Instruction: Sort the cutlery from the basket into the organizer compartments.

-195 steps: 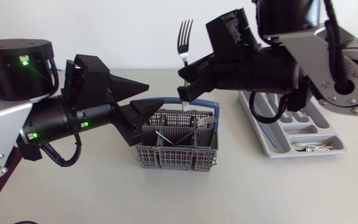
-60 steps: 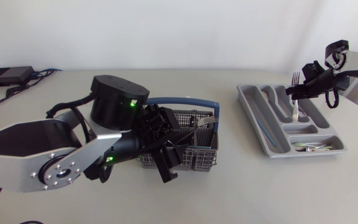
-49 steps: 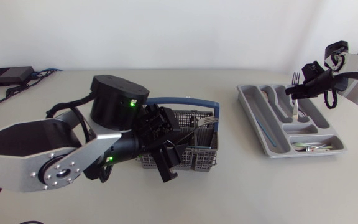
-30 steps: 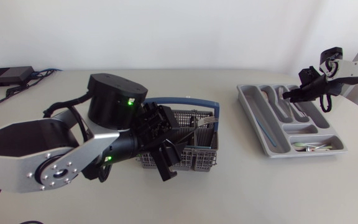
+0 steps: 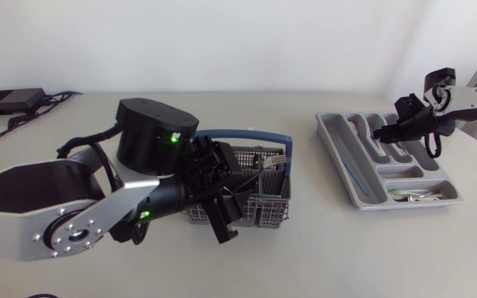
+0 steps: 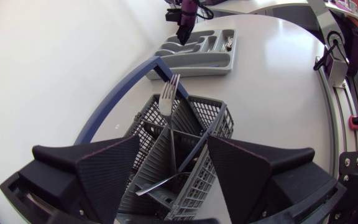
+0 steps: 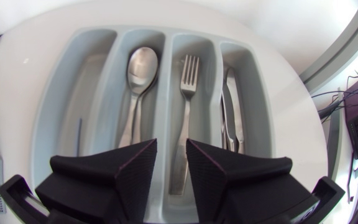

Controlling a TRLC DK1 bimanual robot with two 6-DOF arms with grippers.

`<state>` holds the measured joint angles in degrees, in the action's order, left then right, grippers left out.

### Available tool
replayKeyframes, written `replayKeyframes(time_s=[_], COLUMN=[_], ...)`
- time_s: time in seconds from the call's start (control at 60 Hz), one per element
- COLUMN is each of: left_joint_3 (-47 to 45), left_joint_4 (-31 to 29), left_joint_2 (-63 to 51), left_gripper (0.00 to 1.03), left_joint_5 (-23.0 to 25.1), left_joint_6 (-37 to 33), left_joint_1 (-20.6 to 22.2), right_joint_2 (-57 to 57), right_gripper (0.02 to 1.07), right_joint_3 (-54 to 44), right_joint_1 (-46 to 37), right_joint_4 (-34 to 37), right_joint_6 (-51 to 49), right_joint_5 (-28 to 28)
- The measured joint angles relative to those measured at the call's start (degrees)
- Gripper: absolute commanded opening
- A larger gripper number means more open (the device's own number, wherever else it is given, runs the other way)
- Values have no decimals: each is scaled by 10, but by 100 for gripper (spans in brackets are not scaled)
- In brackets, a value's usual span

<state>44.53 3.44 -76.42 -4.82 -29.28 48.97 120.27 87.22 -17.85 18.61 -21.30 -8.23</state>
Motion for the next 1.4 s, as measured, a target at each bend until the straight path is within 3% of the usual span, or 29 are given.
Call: replayKeyframes(time_s=[0.2,0.383,0.6,0.917,1.4], left_joint_3=[4,18,46,77,82], left_joint_4=[57,123,191,226,347], left_joint_2=[-52,-114,-171,-229,-275], left_gripper=[78,77,66,54,5], left_joint_5=[-61,-134,-199,-247,-288], left_joint_6=[-22,-38,-54,-68,-112], left_joint_1=[33,64,84,85,96], right_joint_2=[-134,-229,-323,-398,-424], right_gripper=[62,62,62,62,62], right_joint_3=[-103,-186,-271,-328,-355], right_joint_1=[33,63,98,111,115], right_joint_4=[-31,-43,-43,-48,-54], right_joint_6=[-7,-11,-11,-11,-11], right_joint_5=[-14,-20,-21,-27,-36])
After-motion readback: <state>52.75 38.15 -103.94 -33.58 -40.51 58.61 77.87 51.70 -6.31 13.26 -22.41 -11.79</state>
